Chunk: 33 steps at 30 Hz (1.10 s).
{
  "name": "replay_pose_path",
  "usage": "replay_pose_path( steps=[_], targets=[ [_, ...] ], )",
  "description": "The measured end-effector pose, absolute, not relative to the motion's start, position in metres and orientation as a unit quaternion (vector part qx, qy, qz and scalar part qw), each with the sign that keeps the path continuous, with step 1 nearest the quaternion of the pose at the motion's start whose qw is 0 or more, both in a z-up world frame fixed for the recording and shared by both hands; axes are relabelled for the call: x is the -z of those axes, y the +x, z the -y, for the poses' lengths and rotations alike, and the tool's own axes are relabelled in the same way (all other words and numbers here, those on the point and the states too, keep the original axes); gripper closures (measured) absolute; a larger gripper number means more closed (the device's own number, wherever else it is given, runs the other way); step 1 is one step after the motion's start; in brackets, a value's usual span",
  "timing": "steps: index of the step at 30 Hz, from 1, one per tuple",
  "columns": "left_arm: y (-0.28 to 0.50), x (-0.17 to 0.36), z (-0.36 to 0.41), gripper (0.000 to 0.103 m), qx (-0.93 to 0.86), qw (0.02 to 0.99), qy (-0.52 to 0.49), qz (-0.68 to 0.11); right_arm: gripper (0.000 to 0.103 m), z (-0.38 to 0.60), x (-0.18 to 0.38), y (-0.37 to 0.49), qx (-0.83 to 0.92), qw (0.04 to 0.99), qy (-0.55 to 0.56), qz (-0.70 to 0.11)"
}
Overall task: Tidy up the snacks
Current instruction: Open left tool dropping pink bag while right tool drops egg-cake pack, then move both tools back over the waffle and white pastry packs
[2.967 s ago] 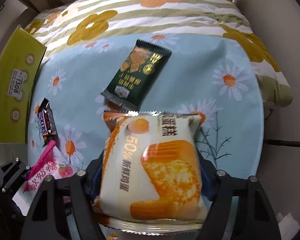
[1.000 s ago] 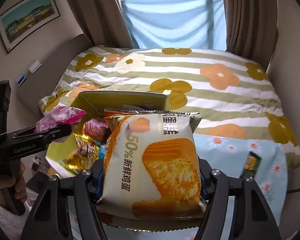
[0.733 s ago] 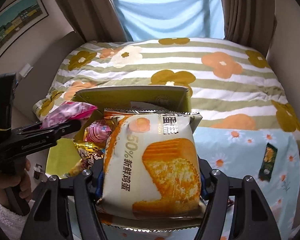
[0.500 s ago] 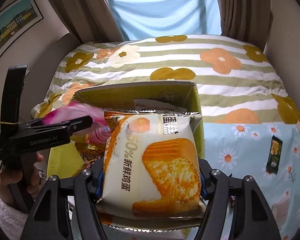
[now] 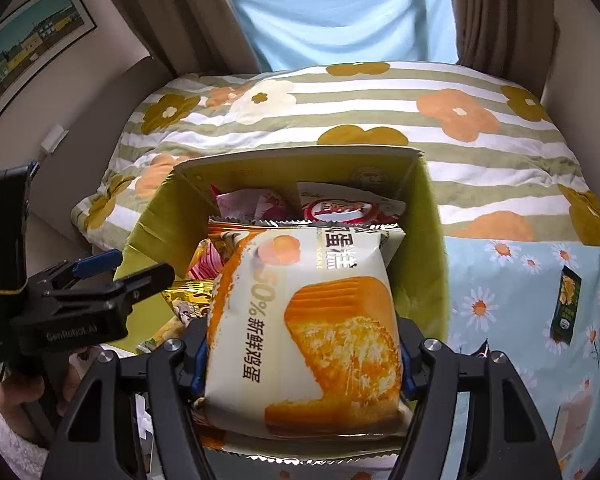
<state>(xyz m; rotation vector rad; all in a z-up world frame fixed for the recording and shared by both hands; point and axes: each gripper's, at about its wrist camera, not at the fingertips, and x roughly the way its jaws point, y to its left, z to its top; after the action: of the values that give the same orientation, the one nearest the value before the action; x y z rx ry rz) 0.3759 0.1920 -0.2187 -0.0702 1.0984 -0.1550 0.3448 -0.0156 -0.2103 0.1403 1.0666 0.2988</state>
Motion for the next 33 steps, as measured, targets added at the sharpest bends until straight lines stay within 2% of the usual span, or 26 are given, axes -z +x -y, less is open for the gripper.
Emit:
replay_pose_path(
  steps=[2, 3, 4, 6, 7, 10, 33],
  targets=[
    [0.371, 0.221, -0.194, 0.005, 0.071, 0.847, -0.038, -0.525, 0.037, 0.012, 0.213, 0.347, -0.142, 0.845, 0.061, -0.513],
    [0.369, 0.221, -0.196, 0.005, 0.072, 0.847, -0.042, -0.525, 0.031, 0.010, 0.214, 0.347, -0.141, 0.845, 0.055, -0.513],
    [0.367, 0.220, -0.198, 0.005, 0.073, 0.848, -0.046, -0.523, 0.018, 0.008, 0.214, 0.347, -0.145, 0.846, 0.051, -0.511],
    [0.365, 0.218, -0.202, 0.005, 0.071, 0.849, -0.051, -0.521, 0.003, 0.006, 0.211, 0.344, -0.154, 0.854, 0.045, -0.495],
    [0.364, 0.217, -0.203, 0.005, 0.070, 0.849, -0.052, -0.520, 0.002, 0.005, 0.208, 0.342, -0.153, 0.861, 0.042, -0.484],
    [0.359, 0.217, -0.207, 0.005, 0.065, 0.850, -0.051, -0.520, 0.002, 0.011, 0.202, 0.338, -0.145, 0.875, 0.036, -0.461],
    [0.343, 0.228, -0.188, 0.005, 0.110, 0.845, -0.054, -0.521, 0.002, 0.040, 0.192, 0.304, -0.097, 0.881, 0.056, -0.460]
  ],
)
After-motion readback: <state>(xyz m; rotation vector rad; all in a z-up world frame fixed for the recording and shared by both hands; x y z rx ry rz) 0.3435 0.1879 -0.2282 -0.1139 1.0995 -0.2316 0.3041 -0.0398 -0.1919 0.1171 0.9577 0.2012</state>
